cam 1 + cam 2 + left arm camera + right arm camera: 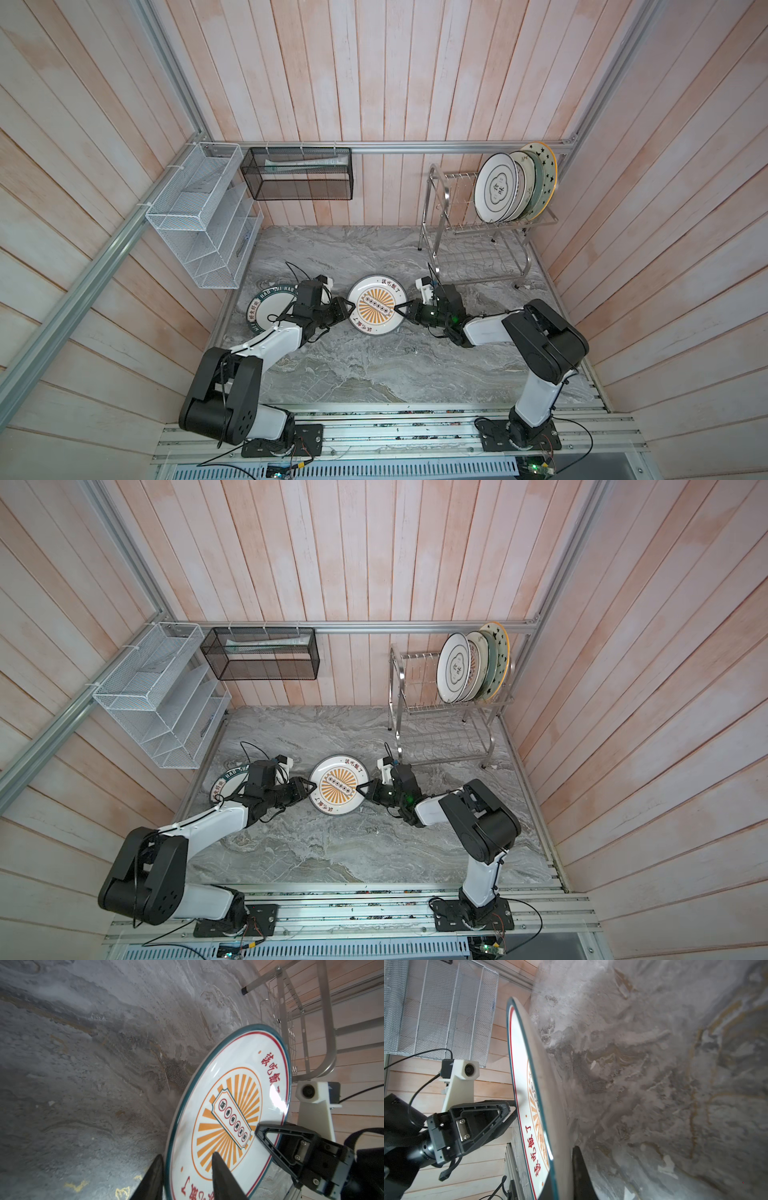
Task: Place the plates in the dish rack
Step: 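Grasp the upright sunburst plate with the right gripper and lift it, then carry the sunburst plate to the dish rack and lower it into a slot, right gripper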
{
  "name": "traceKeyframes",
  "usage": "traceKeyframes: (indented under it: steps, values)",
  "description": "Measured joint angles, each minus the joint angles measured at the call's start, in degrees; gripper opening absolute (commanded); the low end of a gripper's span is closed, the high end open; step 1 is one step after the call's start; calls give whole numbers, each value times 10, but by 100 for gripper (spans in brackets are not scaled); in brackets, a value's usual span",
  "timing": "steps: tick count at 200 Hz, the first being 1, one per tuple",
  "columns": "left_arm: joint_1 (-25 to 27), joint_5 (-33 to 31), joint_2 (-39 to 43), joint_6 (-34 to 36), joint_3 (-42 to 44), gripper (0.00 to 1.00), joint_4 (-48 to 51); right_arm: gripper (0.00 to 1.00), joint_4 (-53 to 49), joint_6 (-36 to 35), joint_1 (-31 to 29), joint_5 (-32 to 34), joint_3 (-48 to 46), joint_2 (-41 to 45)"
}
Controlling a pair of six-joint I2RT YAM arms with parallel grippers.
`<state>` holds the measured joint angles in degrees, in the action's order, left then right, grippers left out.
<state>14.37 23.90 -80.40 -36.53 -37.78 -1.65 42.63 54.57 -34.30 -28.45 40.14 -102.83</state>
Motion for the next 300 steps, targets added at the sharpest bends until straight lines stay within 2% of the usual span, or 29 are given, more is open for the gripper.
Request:
traceKeyframes:
  steps: [81,139,185,247,300]
  values:
    - [0,-50,145,19,3,41,5,0,-113,-113,-25,76,2,99]
    - [0,-54,202,23,31,42,-17,0,-158,-201,-25,111,14,209]
    - [0,-50,210,23,38,42,-36,0,-176,-262,-22,143,68,284]
    - [1,-47,209,23,38,43,-53,0,-200,-309,46,143,207,308]
    - [1,-47,210,23,41,43,-56,0,-200,-320,115,137,271,308]
